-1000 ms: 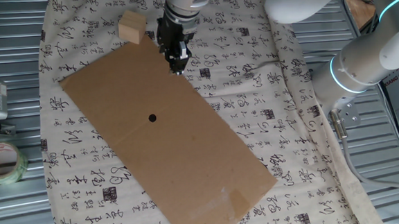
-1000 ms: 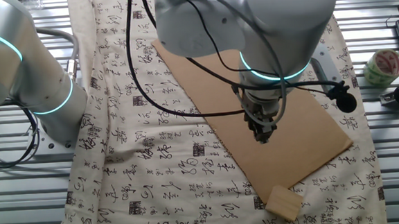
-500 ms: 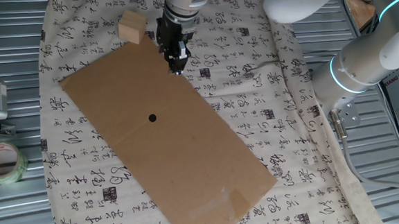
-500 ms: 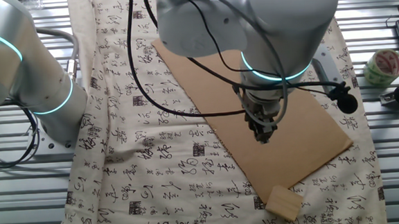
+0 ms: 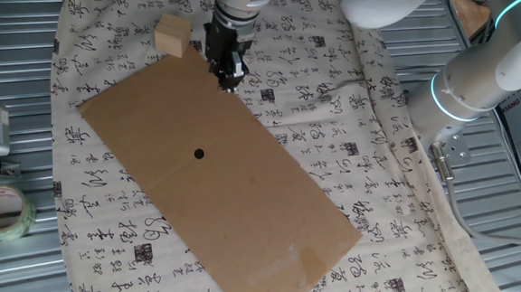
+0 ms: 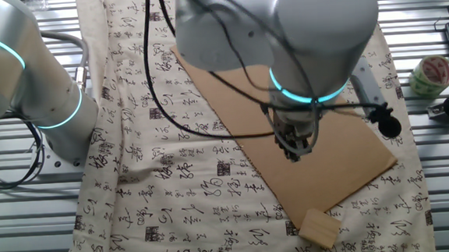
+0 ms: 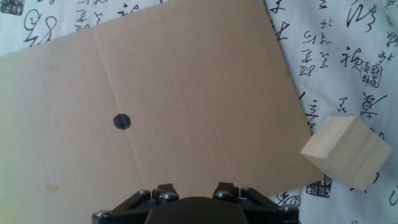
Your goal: Grab the block and place it at the designated location
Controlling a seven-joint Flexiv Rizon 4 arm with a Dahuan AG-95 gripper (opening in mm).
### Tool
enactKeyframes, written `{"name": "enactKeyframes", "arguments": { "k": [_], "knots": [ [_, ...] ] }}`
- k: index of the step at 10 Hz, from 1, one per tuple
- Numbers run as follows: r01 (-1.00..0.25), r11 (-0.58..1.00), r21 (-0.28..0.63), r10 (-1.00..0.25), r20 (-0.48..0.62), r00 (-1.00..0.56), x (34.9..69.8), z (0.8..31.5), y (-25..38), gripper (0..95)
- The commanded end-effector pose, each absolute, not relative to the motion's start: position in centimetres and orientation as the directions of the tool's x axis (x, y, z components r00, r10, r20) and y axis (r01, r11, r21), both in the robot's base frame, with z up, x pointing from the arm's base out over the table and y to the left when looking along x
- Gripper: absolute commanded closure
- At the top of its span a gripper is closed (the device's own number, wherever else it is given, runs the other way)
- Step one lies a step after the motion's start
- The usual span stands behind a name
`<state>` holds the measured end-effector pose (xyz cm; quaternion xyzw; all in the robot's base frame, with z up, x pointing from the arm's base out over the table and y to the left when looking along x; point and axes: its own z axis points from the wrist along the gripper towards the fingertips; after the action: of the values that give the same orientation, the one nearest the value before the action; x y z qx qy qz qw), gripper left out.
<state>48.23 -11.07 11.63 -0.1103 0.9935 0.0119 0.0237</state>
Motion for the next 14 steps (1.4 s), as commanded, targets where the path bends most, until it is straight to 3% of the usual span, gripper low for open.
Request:
{"name": "enactKeyframes", "arguments": {
  "k": [1,4,5,14],
  "knots": [
    [-0.232,0.973,0.015,-0.231,-0.054,-0.971,48.1,11.6,-11.6,57.0],
    [-0.277,0.961,0.014,-0.275,-0.06,-0.959,48.4,11.5,-12.9,57.0],
    [-0.29,0.957,0.014,-0.288,-0.057,-0.956,48.6,11.5,-13.4,38.0],
    [-0.389,0.92,0.046,-0.386,-0.053,-0.921,50.0,11.4,-17.6,38.0]
  ]
}}
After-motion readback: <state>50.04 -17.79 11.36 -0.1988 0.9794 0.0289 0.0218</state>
